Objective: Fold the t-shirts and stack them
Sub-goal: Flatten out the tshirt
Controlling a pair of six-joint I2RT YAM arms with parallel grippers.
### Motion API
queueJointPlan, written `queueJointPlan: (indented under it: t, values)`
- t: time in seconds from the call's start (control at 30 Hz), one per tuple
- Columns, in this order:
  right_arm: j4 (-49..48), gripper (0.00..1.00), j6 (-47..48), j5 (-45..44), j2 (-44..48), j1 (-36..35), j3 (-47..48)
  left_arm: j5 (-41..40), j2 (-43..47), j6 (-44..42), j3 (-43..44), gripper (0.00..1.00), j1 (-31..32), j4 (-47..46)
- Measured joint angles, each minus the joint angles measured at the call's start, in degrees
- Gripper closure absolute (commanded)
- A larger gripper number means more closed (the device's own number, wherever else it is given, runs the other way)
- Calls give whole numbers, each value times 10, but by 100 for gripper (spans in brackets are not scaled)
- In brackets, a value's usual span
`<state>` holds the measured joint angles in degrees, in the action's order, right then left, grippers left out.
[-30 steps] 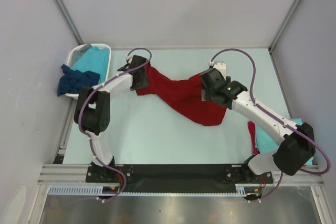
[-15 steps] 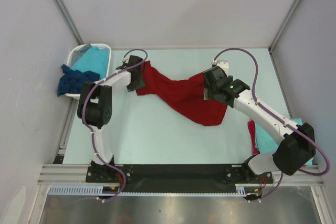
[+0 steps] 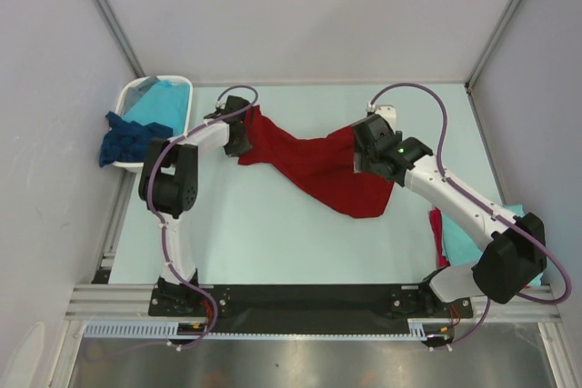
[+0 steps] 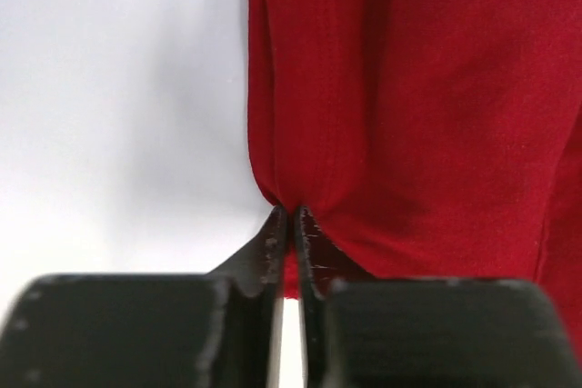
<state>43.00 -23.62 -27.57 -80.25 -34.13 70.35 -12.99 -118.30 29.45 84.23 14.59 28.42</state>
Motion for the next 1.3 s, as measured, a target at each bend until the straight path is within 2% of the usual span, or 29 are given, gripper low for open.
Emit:
queueJointPlan:
  t: [0.17,0.27,0.47,0.63,0.87,1.3]
  values:
    - [10,25,-14,13,0,0,0,2,0,0,-1,100,0,-2]
    - [17,24,-30,22,0,-5,-7,2,2,0,-7,100,0,-9]
    - [28,30,-89,40,12,-55,-91,2,11,1,-23,100,0,-26]
    - [31,32,-132,55,19,-78,-165,2,13,1,-27,100,0,-30]
    - [3,31,-156,63,4,-81,-176,4,16,1,-32,100,0,-34]
    - [-74,33,-168,85,-84,-88,-209,8,23,1,-42,100,1,-38]
